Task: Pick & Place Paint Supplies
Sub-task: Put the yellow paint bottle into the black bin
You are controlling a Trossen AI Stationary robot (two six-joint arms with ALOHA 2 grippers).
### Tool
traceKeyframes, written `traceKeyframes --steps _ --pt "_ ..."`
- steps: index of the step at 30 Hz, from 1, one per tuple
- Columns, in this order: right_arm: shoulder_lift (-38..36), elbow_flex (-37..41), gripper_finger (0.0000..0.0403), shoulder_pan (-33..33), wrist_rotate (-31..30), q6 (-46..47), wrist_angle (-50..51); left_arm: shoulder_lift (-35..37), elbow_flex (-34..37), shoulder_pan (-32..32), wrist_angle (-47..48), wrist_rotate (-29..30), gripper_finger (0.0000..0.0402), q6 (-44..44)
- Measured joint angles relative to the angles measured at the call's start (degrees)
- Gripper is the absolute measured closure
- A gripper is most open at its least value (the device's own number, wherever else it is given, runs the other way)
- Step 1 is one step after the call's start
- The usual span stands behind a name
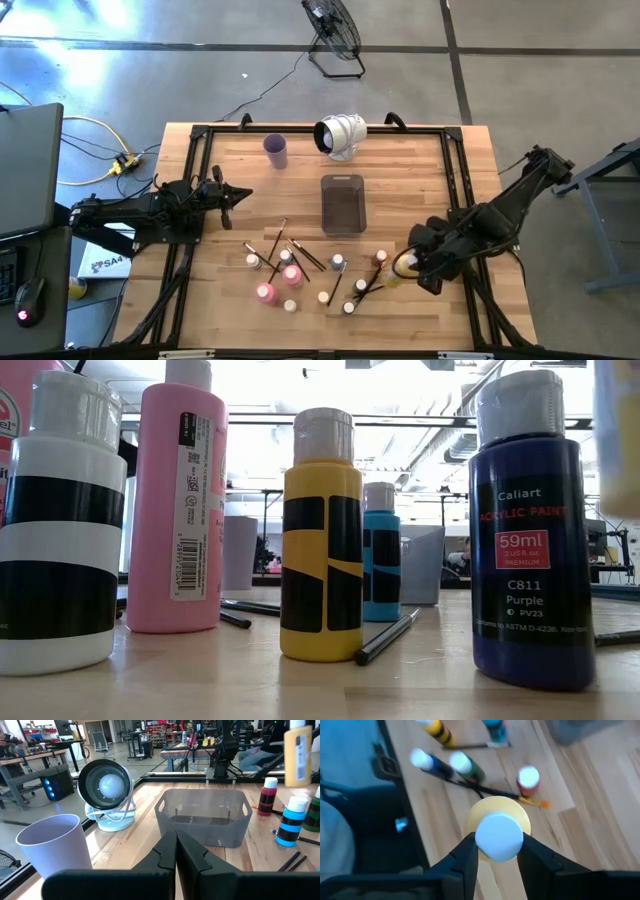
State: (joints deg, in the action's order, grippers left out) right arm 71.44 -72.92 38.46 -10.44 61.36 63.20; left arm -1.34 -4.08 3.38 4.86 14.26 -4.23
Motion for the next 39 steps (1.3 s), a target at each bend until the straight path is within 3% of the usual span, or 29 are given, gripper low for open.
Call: traceKeyframes --steps 8,16,28,39 --pt "0.1 -4.5 0.0296 -4.3 0.1 -4.3 -2.5 0.0 0.0 0.0 0.0 0.0 0.0402 0.0" --pt "0.1 -4.5 0.0296 -14.6 4.8 -16.3 -8.3 0.0 0.0 0.0 0.0 0.0 0.0402 0.0" --pt "0.2 -4.6 0.0296 -29.0 6.0 -30.2 -13.9 0.0 0.0 0.0 0.0 0.0 0.0402 -1.5" --pt "7.3 -4.6 0.0297 -38.7 7.8 -41.3 -14.7 0.0 0.0 0.0 0.0 0.0 0.0402 -1.5"
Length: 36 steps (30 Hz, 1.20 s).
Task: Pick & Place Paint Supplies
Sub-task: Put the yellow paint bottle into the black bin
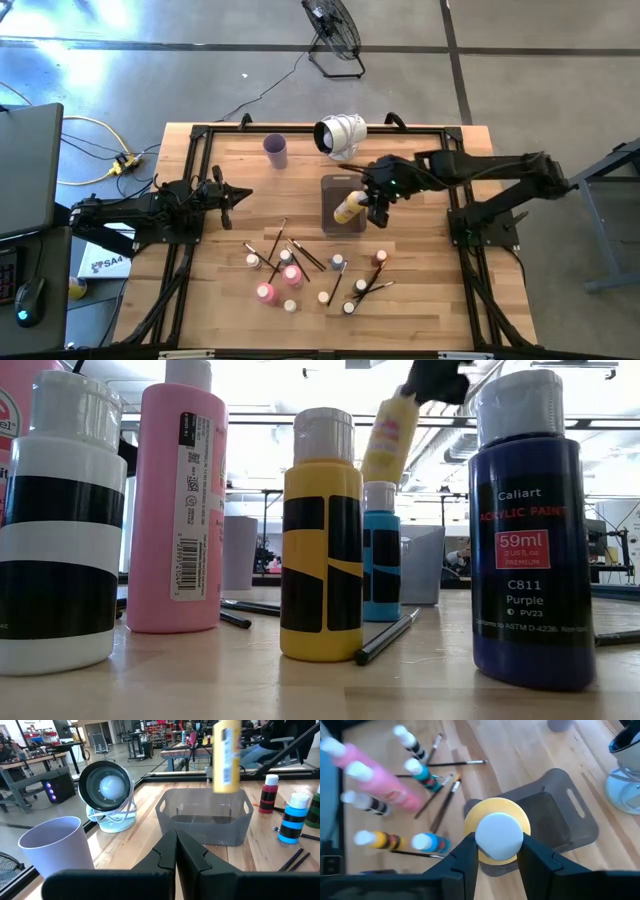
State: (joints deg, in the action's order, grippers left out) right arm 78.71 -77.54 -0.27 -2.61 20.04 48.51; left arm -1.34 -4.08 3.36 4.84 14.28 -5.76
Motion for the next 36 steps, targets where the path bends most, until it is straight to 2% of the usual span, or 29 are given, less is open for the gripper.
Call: traceKeyframes --steps 12,24,30,36 --pt "4.3 0.0 0.0298 -8.2 -0.2 -6.4 -1.0 0.0 0.0 0.0 0.0 0.0 0.0402 0.0" --pt "9.8 0.0 0.0294 -9.2 -1.0 -9.7 -1.2 0.0 0.0 0.0 0.0 0.0 0.0402 0.0" --pt "9.8 0.0 0.0296 -11.1 -1.9 -9.7 -1.0 0.0 0.0 0.0 0.0 0.0 0.0402 0.0" --pt "9.8 1.0 0.0292 -11.5 0.2 -9.6 -1.1 0.0 0.0 0.0 0.0 0.0 0.0402 0.0"
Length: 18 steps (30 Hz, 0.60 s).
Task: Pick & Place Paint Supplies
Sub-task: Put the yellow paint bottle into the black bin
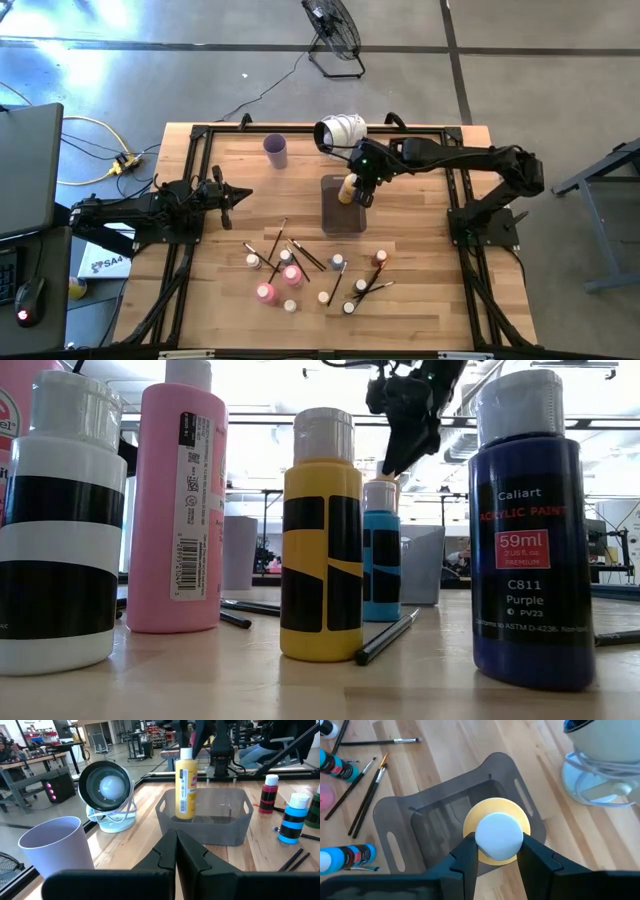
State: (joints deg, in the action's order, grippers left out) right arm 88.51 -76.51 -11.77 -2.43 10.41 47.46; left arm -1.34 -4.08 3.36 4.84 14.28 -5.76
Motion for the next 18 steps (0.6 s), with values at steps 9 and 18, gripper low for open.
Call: traceKeyframes --steps 9,18 --pt "0.0 2.6 0.0292 0.0 -0.1 0.4 -0.5 0.0 0.0 0.0 0.0 0.0 0.0402 0.0" --pt "0.0 2.6 0.0282 0.0 -0.1 -0.5 -1.8 0.0 0.0 0.0 0.0 0.0 0.0402 0.0"
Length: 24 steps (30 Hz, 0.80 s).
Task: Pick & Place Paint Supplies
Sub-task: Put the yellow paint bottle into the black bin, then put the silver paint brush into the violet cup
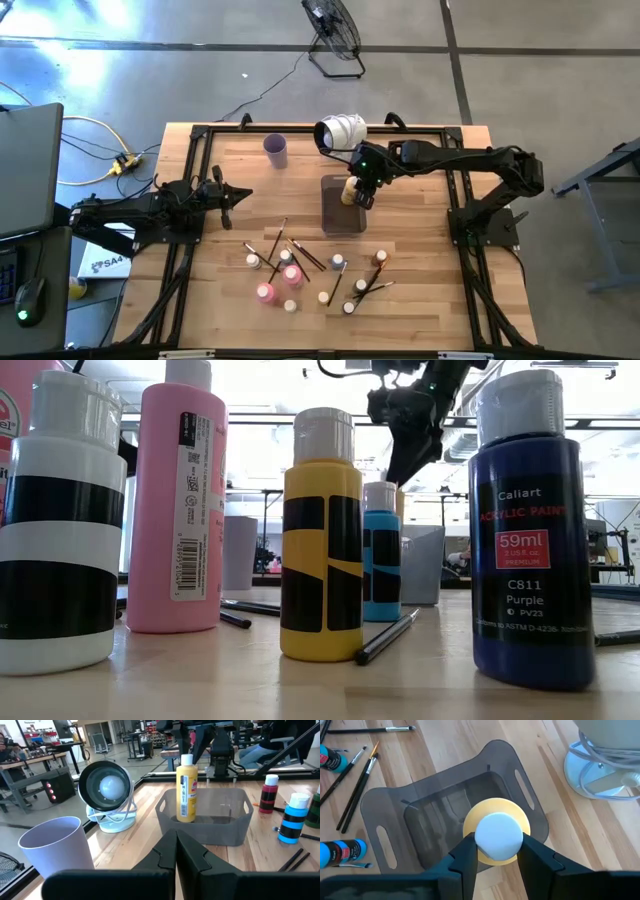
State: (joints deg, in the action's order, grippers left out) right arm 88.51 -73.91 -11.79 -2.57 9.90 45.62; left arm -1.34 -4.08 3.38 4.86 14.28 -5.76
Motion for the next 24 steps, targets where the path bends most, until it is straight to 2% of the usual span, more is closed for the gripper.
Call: traceKeyframes --steps 13,18,24 --pt "-0.5 -0.1 0.0218 0.0 0.1 -1.2 -1.7 0.0 0.0 0.0 0.0 0.0 0.0402 0.0" --pt "-3.5 -0.1 0.0215 0.0 2.6 -1.1 -0.9 0.0 0.0 0.0 0.0 0.0 0.0402 0.0" --pt "-9.9 -0.1 0.023 0.0 5.5 1.6 2.7 0.0 0.0 0.0 0.0 0.0 0.0402 0.0"
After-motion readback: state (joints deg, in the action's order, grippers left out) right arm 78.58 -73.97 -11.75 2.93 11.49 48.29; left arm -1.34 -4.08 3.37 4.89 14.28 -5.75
